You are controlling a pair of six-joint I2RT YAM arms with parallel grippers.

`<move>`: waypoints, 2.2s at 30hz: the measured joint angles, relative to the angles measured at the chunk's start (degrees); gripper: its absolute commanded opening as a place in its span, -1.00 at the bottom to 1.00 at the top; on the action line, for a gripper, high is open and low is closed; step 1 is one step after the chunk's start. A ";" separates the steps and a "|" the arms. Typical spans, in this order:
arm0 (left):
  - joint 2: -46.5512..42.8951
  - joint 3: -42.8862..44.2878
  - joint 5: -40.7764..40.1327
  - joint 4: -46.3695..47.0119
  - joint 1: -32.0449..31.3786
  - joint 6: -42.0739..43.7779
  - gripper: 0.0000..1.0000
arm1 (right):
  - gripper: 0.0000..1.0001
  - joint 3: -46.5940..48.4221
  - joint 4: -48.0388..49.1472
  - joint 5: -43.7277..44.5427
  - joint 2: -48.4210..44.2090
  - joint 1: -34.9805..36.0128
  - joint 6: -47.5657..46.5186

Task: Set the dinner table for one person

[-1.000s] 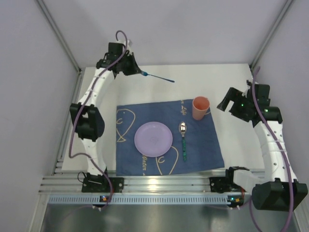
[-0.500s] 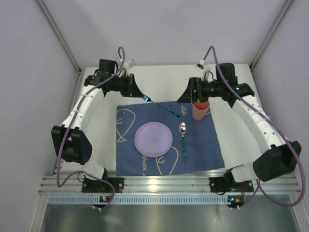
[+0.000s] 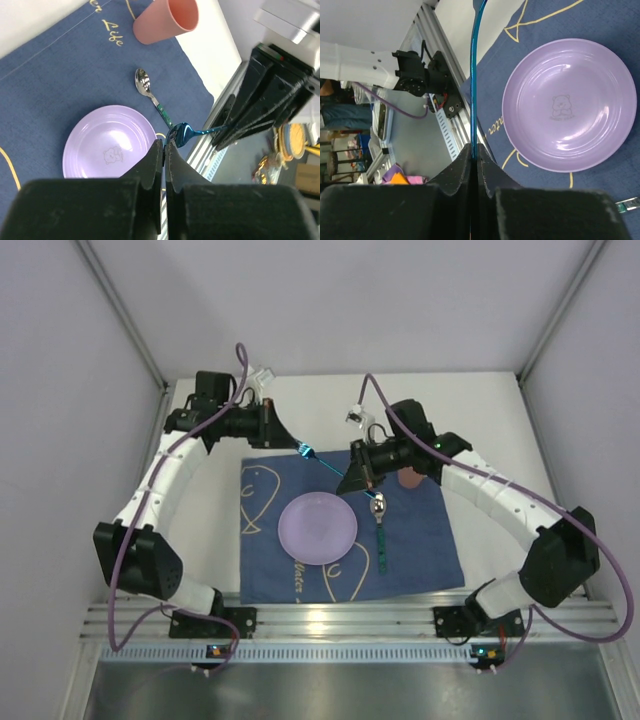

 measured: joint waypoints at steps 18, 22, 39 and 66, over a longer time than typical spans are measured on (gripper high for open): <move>-19.23 -32.11 -30.91 33.70 -2.25 -47.91 0.95 | -1.00 -3.15 6.97 4.24 -2.38 0.72 7.32; -24.06 -33.75 -32.63 37.13 -4.74 -51.08 0.97 | -1.00 -1.18 8.48 6.75 -1.62 0.61 8.61; -19.69 -32.48 -32.02 47.52 -7.61 -53.18 0.87 | -1.00 -1.55 28.28 2.71 3.63 0.33 26.05; -4.76 -21.62 -16.98 42.27 -3.15 -41.24 -0.82 | 0.99 0.37 32.92 4.52 4.24 -0.09 31.08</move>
